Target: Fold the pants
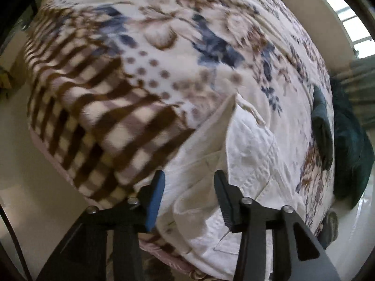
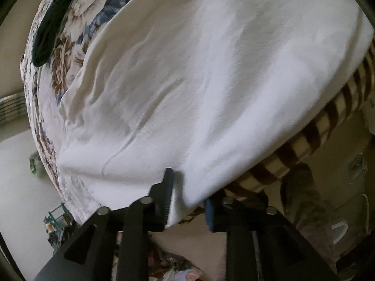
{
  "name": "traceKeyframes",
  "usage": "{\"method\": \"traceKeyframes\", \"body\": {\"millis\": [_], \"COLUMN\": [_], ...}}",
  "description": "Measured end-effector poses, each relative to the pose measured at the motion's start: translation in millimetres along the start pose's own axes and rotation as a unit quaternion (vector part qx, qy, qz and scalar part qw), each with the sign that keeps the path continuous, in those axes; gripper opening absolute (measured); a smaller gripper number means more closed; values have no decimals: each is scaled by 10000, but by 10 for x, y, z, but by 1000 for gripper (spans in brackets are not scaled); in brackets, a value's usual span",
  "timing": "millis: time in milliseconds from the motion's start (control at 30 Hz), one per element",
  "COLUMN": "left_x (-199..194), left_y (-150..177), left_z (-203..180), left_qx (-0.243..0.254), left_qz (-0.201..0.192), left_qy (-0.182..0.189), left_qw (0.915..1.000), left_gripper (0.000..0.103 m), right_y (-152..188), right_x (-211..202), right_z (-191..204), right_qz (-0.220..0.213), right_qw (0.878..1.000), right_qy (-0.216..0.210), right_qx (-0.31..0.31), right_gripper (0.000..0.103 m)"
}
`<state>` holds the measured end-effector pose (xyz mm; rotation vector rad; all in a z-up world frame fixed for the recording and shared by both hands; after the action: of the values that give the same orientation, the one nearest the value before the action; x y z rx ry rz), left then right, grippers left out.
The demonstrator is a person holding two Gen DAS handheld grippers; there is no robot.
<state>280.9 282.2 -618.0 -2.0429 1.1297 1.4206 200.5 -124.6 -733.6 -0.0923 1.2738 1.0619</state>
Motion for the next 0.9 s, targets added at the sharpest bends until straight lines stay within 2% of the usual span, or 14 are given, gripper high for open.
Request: {"method": "traceKeyframes", "body": {"millis": [167, 267, 300, 333, 467, 533, 567, 600, 633, 667, 700, 733, 833, 900], "left_x": [-61, -137, -139, -125, -75, -60, -30, 18, 57, 87, 120, 106, -80, -191], "left_y": [10, 9, 12, 14, -3, -5, -6, -19, -26, -26, -30, -33, -63, -96], "left_z": [-89, -3, 42, 85, 106, 85, 57, 11, -33, -87, -181, -241, -361, -372], "left_qx": [-132, -467, -584, -681, -719, -485, -304, -54, 176, 466, 842, 1062, 1462, 1513], "left_qz": [-32, -217, -235, -233, -219, -181, -129, -88, -87, -115, -131, -232, -597, -689], "left_qy": [672, 1308, 1508, 1570, 1626, 1312, 988, 500, 149, -277, -586, -745, -1142, -1184], "left_qw": [9976, 9901, 9866, 9850, 9838, 9900, 9946, 9987, 9997, 9985, 9946, 9913, 9808, 9789], "left_gripper": [41, 41, 44, 49, 50, 50, 50, 48, 41, 30, 11, 6, 5, 5], "right_y": [52, 92, 101, 100, 107, 105, 101, 90, 81, 69, 66, 69, 133, 198], "right_x": [-26, -1, 9, 21, 46, 50, 56, 65, 75, 82, 85, 68, -37, -102], "right_z": [-23, -26, -37, -22, 11, 30, 48, 71, 94, 116, 140, 176, 263, 304], "right_qz": [47, 82, 102, 116, 111, 104, 100, 93, 74, 43, 4, -92, -354, -432], "right_qw": [9999, 9998, 9998, 9997, 9996, 9997, 9998, 9999, 9999, 9998, 9996, 9992, 9975, 9971], "right_qy": [-72, -102, -107, -112, -101, -83, -49, 12, 85, 165, 246, 337, 488, 457], "right_qx": [105, 140, 156, 174, 222, 203, 164, 101, 33, -42, -114, -211, -374, -419], "right_gripper": [30, 30, 30, 30, 30, 30, 30, 30, 30, 30, 29, 18, 15, 14]}}
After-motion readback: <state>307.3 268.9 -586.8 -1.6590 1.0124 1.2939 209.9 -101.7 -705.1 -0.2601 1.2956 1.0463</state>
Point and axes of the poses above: each gripper's, at about its wrist camera, not at the fingertips, and x roughly the way its jaws point, z to its left, y to its underside, the point moved 7 cm from there along x, roughly the way its jaws point, and after that the axes turned 13 degrees about z, right-handed, at the moved point
